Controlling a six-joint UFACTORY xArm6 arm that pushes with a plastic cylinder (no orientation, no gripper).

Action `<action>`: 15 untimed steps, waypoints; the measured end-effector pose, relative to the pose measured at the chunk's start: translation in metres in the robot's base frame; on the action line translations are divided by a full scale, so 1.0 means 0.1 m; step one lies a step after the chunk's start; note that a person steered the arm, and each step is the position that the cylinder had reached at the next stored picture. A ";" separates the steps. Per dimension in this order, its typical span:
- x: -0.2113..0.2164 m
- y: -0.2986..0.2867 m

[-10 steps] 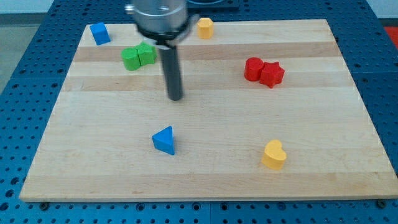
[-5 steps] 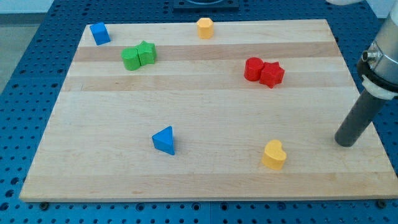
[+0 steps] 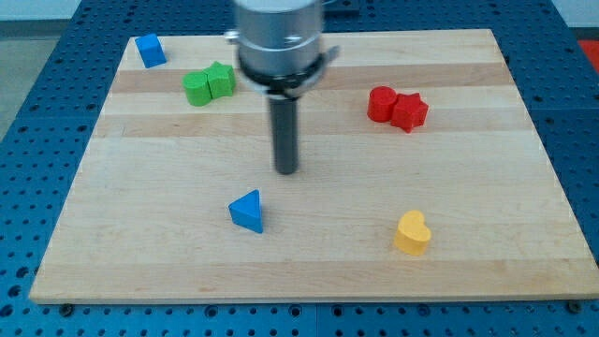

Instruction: Place the blue triangle right to the yellow hexagon

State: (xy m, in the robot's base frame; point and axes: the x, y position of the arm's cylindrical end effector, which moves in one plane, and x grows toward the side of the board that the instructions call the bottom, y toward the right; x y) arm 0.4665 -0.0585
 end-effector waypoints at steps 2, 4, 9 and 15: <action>0.50 -0.29; 0.84 -0.90; 0.02 0.75; -0.16 0.97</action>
State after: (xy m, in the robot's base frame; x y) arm 0.4508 0.0384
